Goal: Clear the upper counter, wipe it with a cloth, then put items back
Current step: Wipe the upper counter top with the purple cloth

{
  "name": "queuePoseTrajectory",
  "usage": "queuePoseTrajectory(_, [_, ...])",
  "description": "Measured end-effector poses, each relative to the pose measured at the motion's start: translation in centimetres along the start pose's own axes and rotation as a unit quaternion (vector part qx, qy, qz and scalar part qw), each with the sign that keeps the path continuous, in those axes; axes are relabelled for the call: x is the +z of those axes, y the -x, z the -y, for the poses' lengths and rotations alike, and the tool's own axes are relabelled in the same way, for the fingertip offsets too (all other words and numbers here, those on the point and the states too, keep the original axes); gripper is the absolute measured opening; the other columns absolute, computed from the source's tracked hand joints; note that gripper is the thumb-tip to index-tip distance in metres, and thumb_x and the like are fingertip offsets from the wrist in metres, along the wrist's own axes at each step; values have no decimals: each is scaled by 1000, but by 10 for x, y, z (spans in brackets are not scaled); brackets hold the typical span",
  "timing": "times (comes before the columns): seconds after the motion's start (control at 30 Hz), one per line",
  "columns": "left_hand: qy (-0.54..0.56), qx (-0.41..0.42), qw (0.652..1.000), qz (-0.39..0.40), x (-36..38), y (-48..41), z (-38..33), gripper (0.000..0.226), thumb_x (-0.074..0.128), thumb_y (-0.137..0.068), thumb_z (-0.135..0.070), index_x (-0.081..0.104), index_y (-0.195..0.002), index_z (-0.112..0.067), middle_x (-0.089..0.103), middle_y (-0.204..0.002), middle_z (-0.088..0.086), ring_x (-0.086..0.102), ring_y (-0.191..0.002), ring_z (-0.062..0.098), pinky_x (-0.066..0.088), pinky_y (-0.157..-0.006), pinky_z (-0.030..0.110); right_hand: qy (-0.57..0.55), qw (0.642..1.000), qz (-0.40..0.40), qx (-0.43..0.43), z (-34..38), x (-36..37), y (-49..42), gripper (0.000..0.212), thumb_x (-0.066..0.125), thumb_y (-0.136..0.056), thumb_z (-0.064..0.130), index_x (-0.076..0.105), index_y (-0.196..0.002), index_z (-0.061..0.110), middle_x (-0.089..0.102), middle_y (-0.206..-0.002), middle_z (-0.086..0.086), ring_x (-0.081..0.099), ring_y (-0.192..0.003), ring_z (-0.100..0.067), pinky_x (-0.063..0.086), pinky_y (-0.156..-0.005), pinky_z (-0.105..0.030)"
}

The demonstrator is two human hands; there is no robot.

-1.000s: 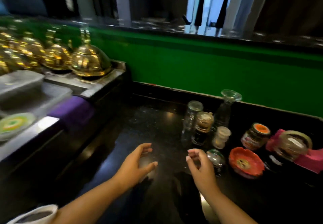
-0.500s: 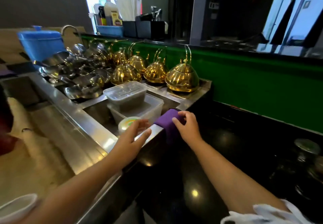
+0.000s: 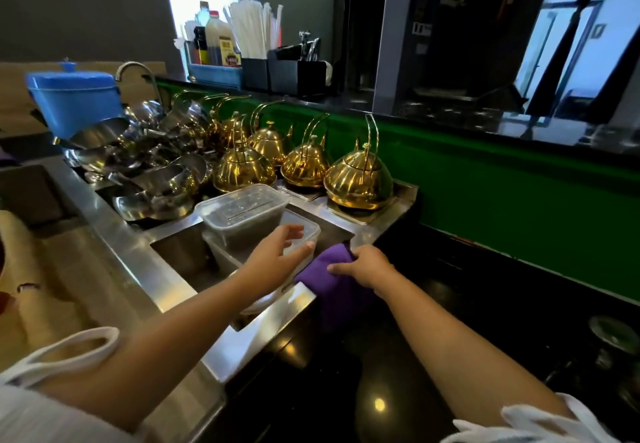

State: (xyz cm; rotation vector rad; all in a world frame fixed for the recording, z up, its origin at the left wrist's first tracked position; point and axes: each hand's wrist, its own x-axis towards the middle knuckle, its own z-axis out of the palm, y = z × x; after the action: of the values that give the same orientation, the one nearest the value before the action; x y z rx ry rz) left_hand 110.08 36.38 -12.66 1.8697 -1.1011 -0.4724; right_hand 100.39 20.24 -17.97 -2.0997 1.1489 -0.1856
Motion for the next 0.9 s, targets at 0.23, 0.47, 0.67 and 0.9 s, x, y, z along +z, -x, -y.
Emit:
queuePoseTrajectory(0.23, [-3, 24, 1000, -6, -4, -38, -42, 48, 57, -90, -32, 43, -134, -18, 52, -132, 0, 47, -124, 13, 42, -104, 33, -146, 985, 27, -86, 14, -64, 18, 32, 75, -77, 30, 67, -104, 15, 68, -100, -2, 63, -92, -17, 48, -67, -25])
queuePoseTrajectory(0.47, [36, 41, 998, 26, 6, -89, -76, 40, 54, -92, -29, 46, -130, -18, 55, -114, -9, 54, -113, 11, 43, -85, 19, -394, 913, -54, -90, 19, -142, -4, 9, 72, -80, 16, 67, -87, 13, 70, -86, -8, 64, -79, -22, 49, -67, -29])
queuePoseTrajectory(0.67, [14, 67, 996, 63, -9, -159, -123, 42, 52, -93, -31, 45, -132, -18, 55, -119, -5, 54, -113, 13, 47, -92, 24, -493, 854, -150, -70, 33, -209, -40, 24, 66, -84, 11, 62, -106, 2, 68, -95, -13, 63, -87, -25, 50, -83, -39])
queuePoseTrajectory(0.9, [12, 95, 995, 31, -8, -242, -143, 39, 48, -95, -28, 45, -132, -16, 53, -124, -2, 50, -104, 8, 44, -80, 16, -525, 820, -211, -85, 85, -264, -135, 23, 62, -86, 9, 52, -107, 11, 60, -99, -11, 57, -79, -19, 49, -66, -31])
